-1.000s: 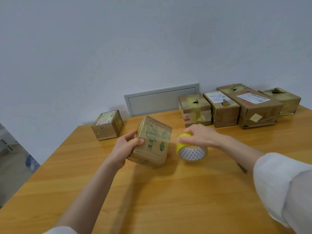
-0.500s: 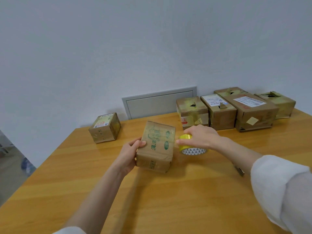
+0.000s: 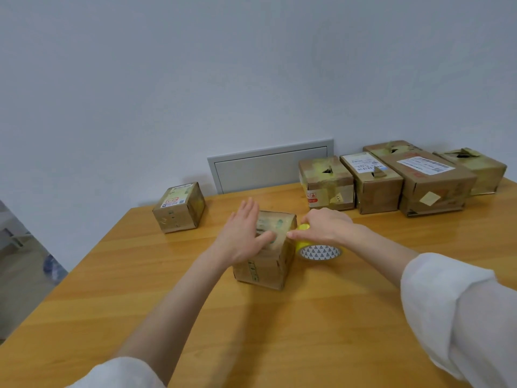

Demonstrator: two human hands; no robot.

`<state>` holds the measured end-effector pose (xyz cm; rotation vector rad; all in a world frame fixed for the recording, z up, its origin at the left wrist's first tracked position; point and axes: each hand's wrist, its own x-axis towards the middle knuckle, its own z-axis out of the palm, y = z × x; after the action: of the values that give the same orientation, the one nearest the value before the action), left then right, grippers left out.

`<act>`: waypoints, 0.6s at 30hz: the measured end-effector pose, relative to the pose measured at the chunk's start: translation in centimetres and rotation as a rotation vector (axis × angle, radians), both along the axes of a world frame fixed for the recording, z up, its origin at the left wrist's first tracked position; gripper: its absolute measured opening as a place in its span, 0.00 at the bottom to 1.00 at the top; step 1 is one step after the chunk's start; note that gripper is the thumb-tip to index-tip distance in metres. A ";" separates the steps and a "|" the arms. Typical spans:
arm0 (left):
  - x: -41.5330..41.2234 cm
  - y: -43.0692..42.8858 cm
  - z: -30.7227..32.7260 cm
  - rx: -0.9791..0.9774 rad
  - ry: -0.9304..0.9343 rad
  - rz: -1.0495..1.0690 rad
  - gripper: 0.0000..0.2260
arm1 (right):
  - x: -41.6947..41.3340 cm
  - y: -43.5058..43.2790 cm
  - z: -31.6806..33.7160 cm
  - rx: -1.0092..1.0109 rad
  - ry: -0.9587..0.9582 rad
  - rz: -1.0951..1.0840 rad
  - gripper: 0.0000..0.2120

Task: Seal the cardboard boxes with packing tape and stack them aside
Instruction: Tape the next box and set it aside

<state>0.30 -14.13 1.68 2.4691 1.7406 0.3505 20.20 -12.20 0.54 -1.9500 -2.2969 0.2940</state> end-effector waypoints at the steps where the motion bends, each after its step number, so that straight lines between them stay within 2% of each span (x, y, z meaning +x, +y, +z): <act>1: 0.8 0.1 -0.2 -0.008 0.087 -0.033 0.37 | -0.1 -0.1 0.1 -0.011 -0.004 0.007 0.35; 4: 2.0 0.2 -1.8 -0.108 0.280 -0.073 0.36 | -0.1 -0.2 0.1 -0.014 -0.005 0.006 0.32; 9: 1.5 0.8 -1.6 -0.165 0.341 -0.110 0.38 | -0.2 -0.2 0.0 -0.016 0.008 0.007 0.31; 14: 3.2 0.4 -2.1 -0.134 0.354 -0.176 0.42 | 0.0 -0.1 -0.1 -0.001 0.026 0.004 0.29; 18: 3.0 0.3 -1.1 -0.201 0.195 -0.128 0.40 | 0.0 -0.2 -0.5 0.024 0.042 -0.011 0.30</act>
<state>3.30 -13.84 0.54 2.5201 1.5818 -0.0760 20.25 -12.38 0.01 -1.9259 -2.2531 0.3017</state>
